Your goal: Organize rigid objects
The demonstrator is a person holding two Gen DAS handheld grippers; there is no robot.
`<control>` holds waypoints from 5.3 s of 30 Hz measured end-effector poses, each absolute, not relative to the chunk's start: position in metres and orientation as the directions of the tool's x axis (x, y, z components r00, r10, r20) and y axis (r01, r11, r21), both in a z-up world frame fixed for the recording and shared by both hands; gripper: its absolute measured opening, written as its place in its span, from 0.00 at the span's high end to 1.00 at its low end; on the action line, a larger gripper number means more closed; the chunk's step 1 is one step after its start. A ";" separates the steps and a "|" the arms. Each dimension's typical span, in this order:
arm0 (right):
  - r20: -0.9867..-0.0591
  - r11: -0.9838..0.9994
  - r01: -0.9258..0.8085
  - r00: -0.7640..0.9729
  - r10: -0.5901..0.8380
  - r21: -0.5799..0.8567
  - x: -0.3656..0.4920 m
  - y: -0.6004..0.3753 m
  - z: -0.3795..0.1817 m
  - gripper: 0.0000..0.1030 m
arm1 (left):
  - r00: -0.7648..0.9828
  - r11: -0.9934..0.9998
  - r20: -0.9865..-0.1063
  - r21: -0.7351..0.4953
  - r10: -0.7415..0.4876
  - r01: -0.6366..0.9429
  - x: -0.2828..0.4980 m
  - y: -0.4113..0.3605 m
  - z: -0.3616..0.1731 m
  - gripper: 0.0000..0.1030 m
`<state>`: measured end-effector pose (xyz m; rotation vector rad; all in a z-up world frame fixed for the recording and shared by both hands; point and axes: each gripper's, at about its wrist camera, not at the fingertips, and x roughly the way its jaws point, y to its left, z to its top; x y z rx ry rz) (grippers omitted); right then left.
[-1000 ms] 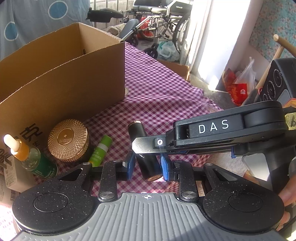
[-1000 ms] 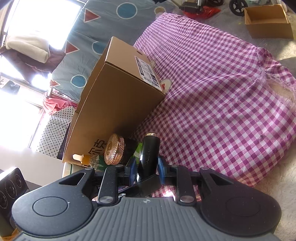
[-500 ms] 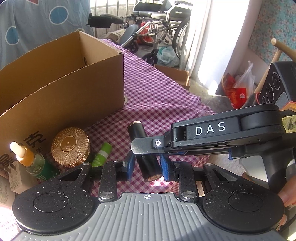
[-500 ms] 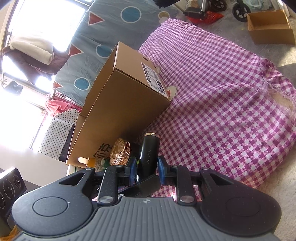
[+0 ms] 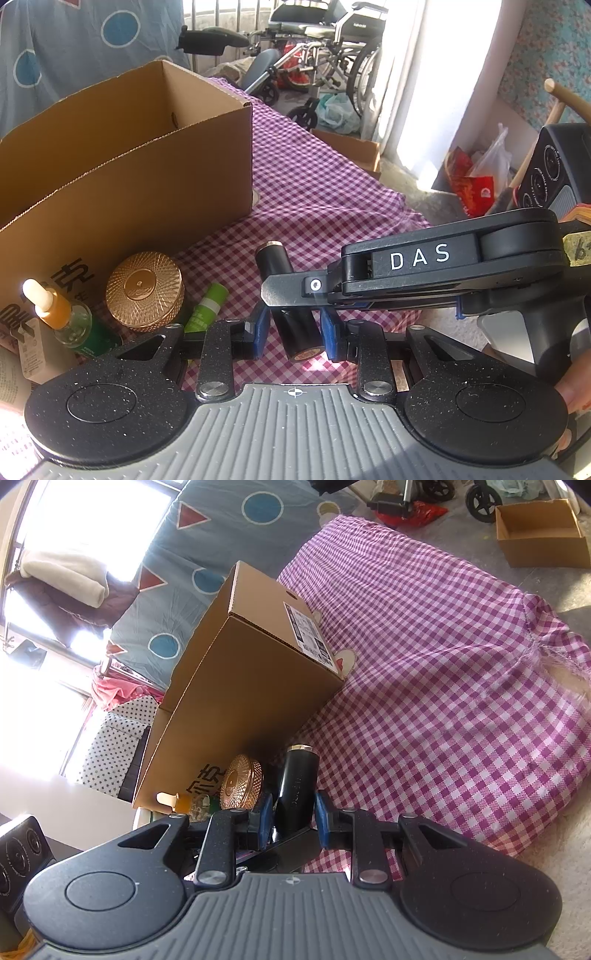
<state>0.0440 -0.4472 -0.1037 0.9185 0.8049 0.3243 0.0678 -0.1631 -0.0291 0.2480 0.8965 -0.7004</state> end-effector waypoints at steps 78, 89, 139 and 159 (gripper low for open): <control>-0.627 0.643 -0.069 0.165 0.761 0.762 0.312 -0.248 -0.029 0.72 | 0.519 0.960 -0.810 -0.197 -0.274 0.200 0.215 0.000 0.030 0.61; -0.584 0.621 -0.091 0.258 0.770 0.779 0.288 -0.279 0.008 0.72 | 0.585 0.954 -0.756 -0.198 -0.294 0.223 0.187 0.007 0.055 0.59; -0.800 0.820 0.047 -0.197 0.567 0.570 0.306 -0.225 -0.046 0.05 | 0.691 0.913 -0.598 -0.292 -0.408 0.286 0.154 0.100 0.035 0.40; -0.653 0.681 0.152 -0.197 0.731 0.716 0.327 -0.207 -0.063 0.04 | 0.694 0.916 -0.601 -0.313 -0.396 0.251 0.158 0.112 0.033 0.39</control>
